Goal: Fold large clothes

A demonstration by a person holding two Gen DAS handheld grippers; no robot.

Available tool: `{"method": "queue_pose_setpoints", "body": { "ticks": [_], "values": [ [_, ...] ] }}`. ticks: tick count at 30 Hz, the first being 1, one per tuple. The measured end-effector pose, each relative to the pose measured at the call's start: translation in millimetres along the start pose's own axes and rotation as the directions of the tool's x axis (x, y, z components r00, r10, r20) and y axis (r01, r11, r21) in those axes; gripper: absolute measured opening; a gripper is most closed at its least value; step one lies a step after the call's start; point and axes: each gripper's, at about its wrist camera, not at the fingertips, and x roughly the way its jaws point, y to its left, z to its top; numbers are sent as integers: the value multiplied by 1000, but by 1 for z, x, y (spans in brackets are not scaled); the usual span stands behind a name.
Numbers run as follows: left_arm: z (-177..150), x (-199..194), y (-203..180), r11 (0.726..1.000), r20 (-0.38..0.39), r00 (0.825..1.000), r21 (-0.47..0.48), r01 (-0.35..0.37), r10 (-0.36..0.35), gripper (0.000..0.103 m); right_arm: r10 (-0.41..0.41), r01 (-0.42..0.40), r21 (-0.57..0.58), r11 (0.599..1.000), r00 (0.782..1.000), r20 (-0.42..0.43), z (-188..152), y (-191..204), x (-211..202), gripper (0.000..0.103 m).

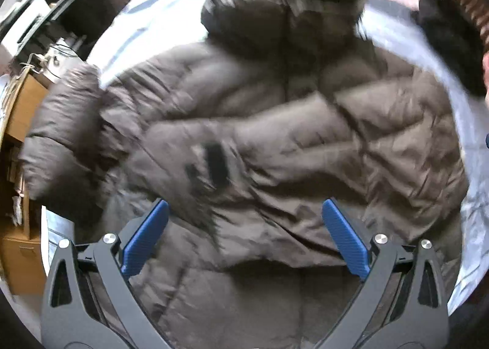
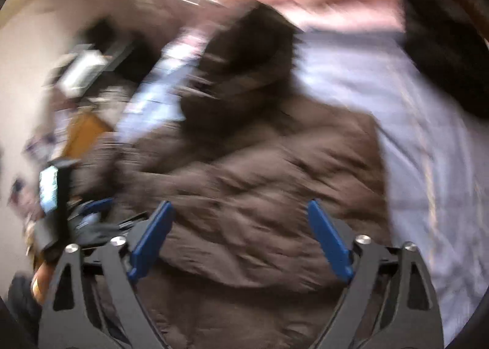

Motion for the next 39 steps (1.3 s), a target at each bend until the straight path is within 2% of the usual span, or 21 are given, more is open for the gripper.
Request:
{"method": "queue_pose_setpoints", "body": {
  "ticks": [2,5,9,11,12,15,18,19,20,21,24,25,27,30,31,32,34,36,37,38,39],
  "values": [
    [-5,16,-14,999,-68,998,43,-13,16,101,-24,37,154,987,996,-86,-7,-41,17,86],
    [-9,32,-31,996,-118,993,82,22,-12,101,-14,73,348,935,985,-170,-25,-92,20,86],
    [-1,60,-43,989,-65,997,141,-39,49,101,24,78,467,881,978,-208,-32,-129,26,86],
    [8,76,-45,987,-37,997,144,-67,73,101,40,73,487,871,975,-217,-32,-133,28,86],
    [13,79,-45,989,-28,997,129,-73,77,101,42,69,484,872,976,-216,-32,-133,28,86],
    [33,79,-48,988,24,992,90,-124,123,101,103,-26,434,901,983,-154,-27,-123,24,86],
    [48,67,-50,975,141,969,57,-214,204,101,141,-109,335,936,987,-74,-23,-100,17,86],
    [50,66,-50,972,157,963,53,-228,217,101,139,-118,296,948,989,-50,-23,-94,17,86],
    [51,67,-49,973,147,966,55,-224,214,101,132,-121,241,963,991,-30,-24,-86,17,86],
    [50,70,-48,975,131,970,55,-215,206,101,122,-114,204,972,992,-30,-25,-82,20,86],
    [44,72,-42,981,107,978,52,-186,179,101,17,-3,140,990,995,-102,-33,-82,47,84],
    [42,69,-39,983,102,980,51,-177,171,101,-27,48,135,990,988,-154,-37,-85,66,78],
    [43,59,-23,988,98,984,29,-150,147,101,-76,97,102,990,979,-190,-44,-92,85,76],
    [45,25,5,993,171,979,-47,-106,113,101,-101,118,79,990,976,-195,-43,-90,82,78],
    [45,9,18,993,219,971,-84,-80,96,101,-89,108,85,990,976,-198,-42,-87,79,79],
    [44,-11,44,987,283,955,-152,-50,92,101,-67,86,94,992,978,-196,-41,-84,73,83],
    [40,-42,91,953,356,928,-304,4,109,101,-43,61,100,993,983,-178,-41,-79,59,86],
    [24,-63,166,846,380,916,-524,100,127,101,-40,56,88,995,985,-168,-44,-73,50,87],
    [5,-71,210,743,395,912,-643,188,111,101,-37,50,75,996,985,-169,-45,-68,46,87],
    [-11,-72,239,656,407,909,-711,254,89,101,-38,49,65,997,985,-171,-45,-63,45,87],
    [-22,-66,269,557,421,905,-767,318,65,101,-42,52,59,997,984,-171,-49,-58,45,87]
  ]
}}
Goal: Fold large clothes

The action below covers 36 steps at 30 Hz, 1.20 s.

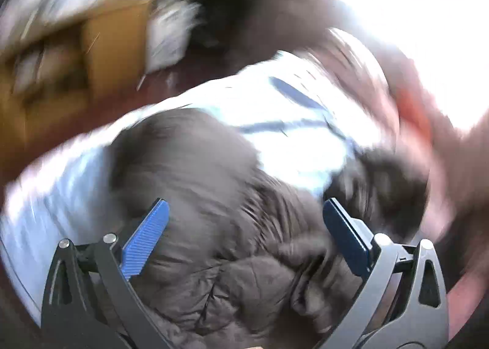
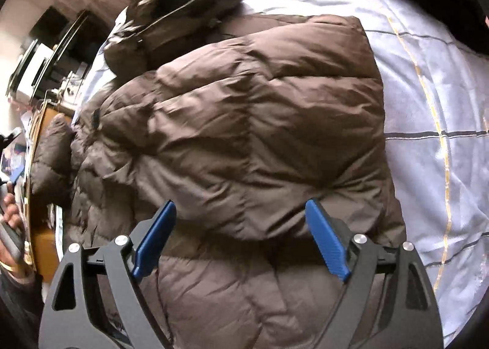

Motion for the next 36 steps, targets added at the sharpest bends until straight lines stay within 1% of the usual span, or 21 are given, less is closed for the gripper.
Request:
{"method": "queue_pose_setpoints", "body": {
  "ticks": [2,4,6,8,10,12,13,14,15,16,17,19,20,22,23,24,28,31,32,34,36],
  "values": [
    [20,8,57,972,-55,997,-232,33,-47,101,2,-2,20,1000,1000,16,-6,7,-9,87],
    [25,29,98,931,-143,986,-365,29,-86,101,46,-48,60,997,998,38,-15,14,-6,93],
    [20,56,129,877,-224,960,-478,42,-169,101,92,-92,93,991,996,10,-27,21,5,94],
    [11,77,146,836,-266,935,-546,53,-233,101,111,-108,94,990,993,-34,-33,31,19,94],
    [4,96,149,814,-291,913,-577,70,-285,101,87,-83,57,995,994,-67,-37,40,30,94],
    [3,113,153,772,-285,886,-625,117,-365,101,49,-47,30,998,997,-59,-38,45,32,94],
    [5,119,157,756,-268,885,-641,132,-381,100,47,-46,23,999,997,-55,-39,45,30,94],
    [8,120,161,745,-228,899,-651,145,-375,99,52,-51,19,999,997,-54,-39,46,30,94],
    [9,118,163,743,-194,914,-652,152,-357,89,63,-62,20,998,997,-54,-39,46,29,94],
    [12,116,166,743,-168,927,-652,150,-336,70,72,-71,25,997,996,-54,-38,46,28,94],
    [15,114,167,736,-146,929,-656,166,-340,58,78,-77,30,997,995,-55,-39,44,28,94],
    [19,111,164,714,-111,913,-662,228,-394,12,87,-85,35,996,994,-58,-39,41,26,94],
    [24,106,156,724,-97,908,-640,257,-408,9,86,-84,38,996,995,-55,-39,40,26,94],
    [36,87,126,791,-78,907,-524,315,-413,6,87,-85,54,995,995,-41,-37,35,21,94],
    [40,80,112,806,-76,900,-482,345,-430,5,93,-91,62,994,995,-35,-36,34,19,94],
    [43,73,98,807,-76,880,-442,391,-469,5,99,-97,69,993,995,-28,-35,33,16,94],
    [30,44,18,775,-146,770,-256,578,-622,3,108,-109,69,992,994,13,-32,34,4,94],
    [-17,28,-54,737,-314,682,-94,670,-660,3,102,-104,68,992,994,35,-30,34,-1,94],
    [-46,28,-84,716,-403,648,-29,697,-647,3,101,-104,77,992,994,40,-29,33,-2,94],
    [-86,31,-118,704,-517,627,65,707,-583,3,103,-107,97,989,993,49,-27,29,-4,94],
    [-120,26,-138,696,-586,635,161,700,-503,3,106,-111,109,988,993,51,-25,25,-6,94]
  ]
}}
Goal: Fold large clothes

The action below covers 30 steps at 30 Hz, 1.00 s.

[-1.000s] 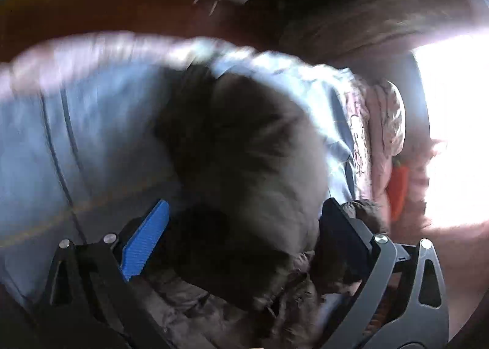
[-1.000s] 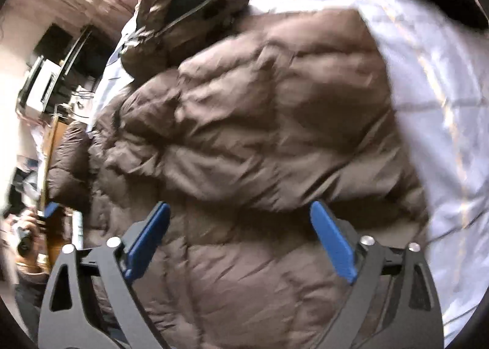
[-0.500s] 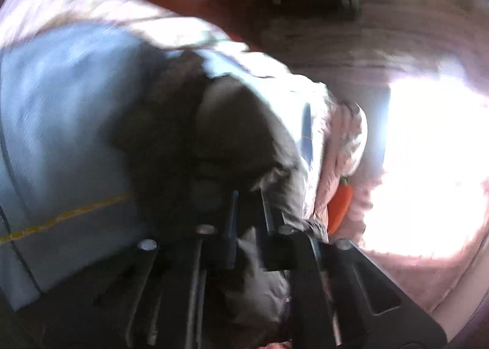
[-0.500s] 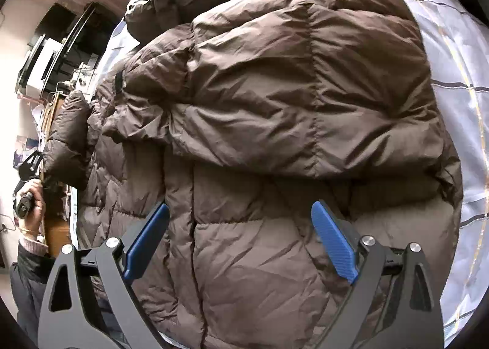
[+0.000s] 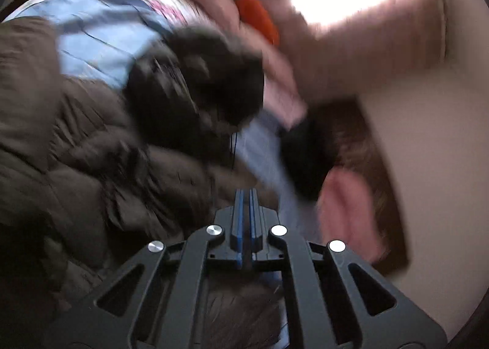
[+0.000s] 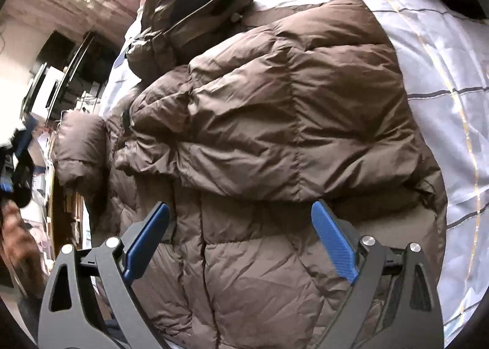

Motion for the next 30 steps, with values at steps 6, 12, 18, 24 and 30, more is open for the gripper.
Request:
{"method": "queue_pose_setpoints", "body": {
  "ticks": [6,12,18,24,30],
  "values": [
    [10,-98,51,975,322,927,-171,-143,192,101,-13,13,23,1000,1000,-1,-1,-13,-4,94],
    [-32,-167,223,599,395,861,-789,138,321,101,-22,24,50,998,999,-29,-4,-15,5,94],
    [-47,-123,298,414,336,924,-879,237,185,101,-61,60,-23,998,997,-39,-8,3,16,94],
    [-28,-115,297,508,416,890,-816,275,186,27,-73,72,-28,997,995,-60,-12,1,25,94],
    [17,-117,224,745,453,888,-619,248,80,8,-53,54,15,998,996,-71,-10,-7,25,94]
  ]
}}
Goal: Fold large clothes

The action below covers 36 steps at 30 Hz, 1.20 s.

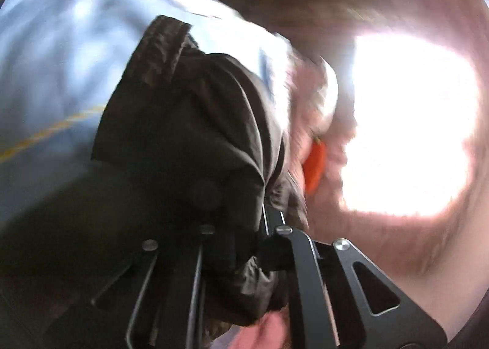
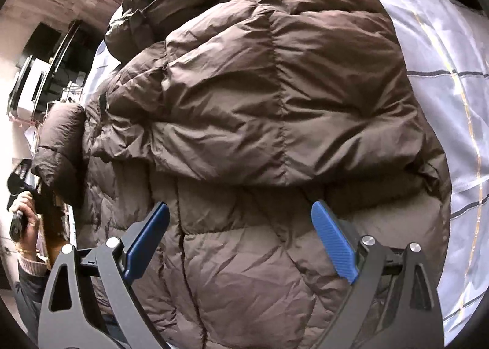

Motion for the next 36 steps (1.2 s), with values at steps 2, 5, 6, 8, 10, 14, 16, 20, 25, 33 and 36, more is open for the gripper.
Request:
{"method": "queue_pose_setpoints", "body": {
  "ticks": [2,5,6,8,10,14,16,20,25,33,36],
  "values": [
    [-27,18,-41,984,-118,992,168,64,-45,8,2,-2,-3,1000,1000,11,1,1,-3,94],
    [-104,58,-88,898,-321,946,426,111,35,8,-19,20,-12,1000,998,53,3,4,-12,94],
    [-132,73,-94,867,-386,919,483,126,81,8,-23,24,-9,1000,998,64,3,3,-14,94],
    [-184,102,-93,818,-491,848,560,131,201,9,-27,26,13,1000,996,85,6,-1,-19,94],
    [-227,122,-86,743,-519,776,662,100,358,23,-22,18,43,999,996,90,8,-8,-21,94],
    [-233,122,-92,693,-481,781,716,88,397,65,-8,-2,104,995,995,100,11,-24,-25,94],
    [-228,102,-90,722,-450,818,690,63,359,83,3,-20,139,990,993,121,13,-32,-29,95],
    [-191,92,-85,792,-408,851,611,-14,330,85,69,-110,210,971,979,191,17,-45,-38,102],
    [-158,97,-53,725,-276,782,622,-298,558,85,147,-168,156,973,980,137,22,-30,-17,102],
    [-126,96,2,572,-132,662,643,-509,738,85,121,-118,-25,993,986,115,25,19,27,47],
    [-112,94,12,513,-58,630,642,-571,774,85,179,-161,-154,975,978,111,25,56,17,23]
  ]
}}
